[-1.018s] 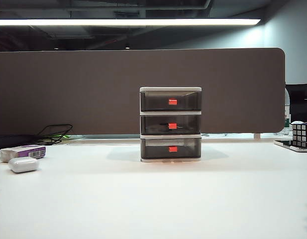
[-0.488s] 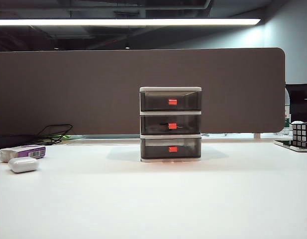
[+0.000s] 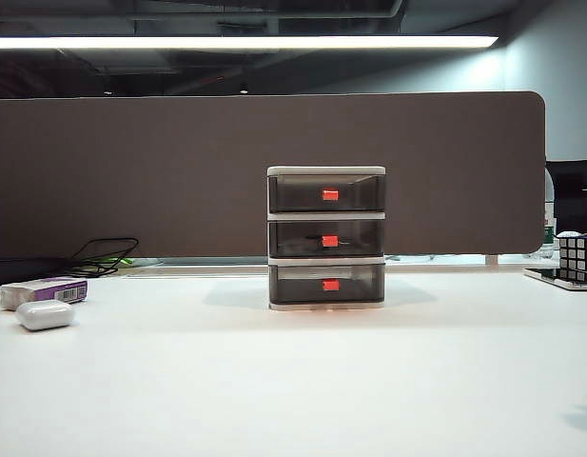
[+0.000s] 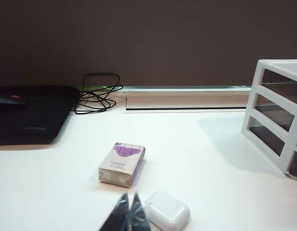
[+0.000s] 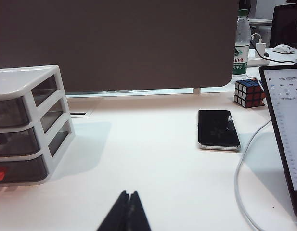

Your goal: Open the second layer of the drawer on the table, pick up the transparent tape on the table and put it in, and finally close the drawer.

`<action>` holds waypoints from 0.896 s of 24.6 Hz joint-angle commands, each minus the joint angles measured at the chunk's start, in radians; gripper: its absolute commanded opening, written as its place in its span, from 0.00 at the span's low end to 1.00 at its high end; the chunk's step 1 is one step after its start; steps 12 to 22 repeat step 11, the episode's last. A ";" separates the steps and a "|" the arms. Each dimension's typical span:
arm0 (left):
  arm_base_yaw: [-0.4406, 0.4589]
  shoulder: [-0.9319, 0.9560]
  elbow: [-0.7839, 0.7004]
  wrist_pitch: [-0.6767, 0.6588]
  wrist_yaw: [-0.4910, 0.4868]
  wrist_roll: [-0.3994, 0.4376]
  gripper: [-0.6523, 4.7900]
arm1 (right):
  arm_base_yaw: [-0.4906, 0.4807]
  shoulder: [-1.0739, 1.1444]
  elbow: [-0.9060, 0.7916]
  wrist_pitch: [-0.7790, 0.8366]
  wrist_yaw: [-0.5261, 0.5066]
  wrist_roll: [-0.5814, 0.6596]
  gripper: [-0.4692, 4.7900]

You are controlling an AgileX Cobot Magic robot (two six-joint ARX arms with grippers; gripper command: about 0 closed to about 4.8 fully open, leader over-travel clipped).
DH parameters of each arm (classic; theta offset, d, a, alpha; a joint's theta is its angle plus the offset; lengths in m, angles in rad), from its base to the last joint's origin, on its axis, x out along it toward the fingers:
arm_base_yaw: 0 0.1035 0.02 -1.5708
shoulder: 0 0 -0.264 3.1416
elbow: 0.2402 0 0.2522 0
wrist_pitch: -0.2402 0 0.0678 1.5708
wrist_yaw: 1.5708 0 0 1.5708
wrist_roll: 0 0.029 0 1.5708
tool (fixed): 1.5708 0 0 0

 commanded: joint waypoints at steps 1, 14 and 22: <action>0.000 0.001 0.000 0.006 0.007 0.004 0.11 | 0.001 -0.002 0.002 0.008 0.003 -0.004 0.08; 0.000 0.000 0.000 0.006 0.007 0.004 0.11 | 0.001 -0.002 0.002 0.002 0.003 -0.004 0.08; 0.000 0.000 0.000 0.006 0.007 0.004 0.11 | 0.001 -0.002 0.002 0.002 0.003 -0.004 0.08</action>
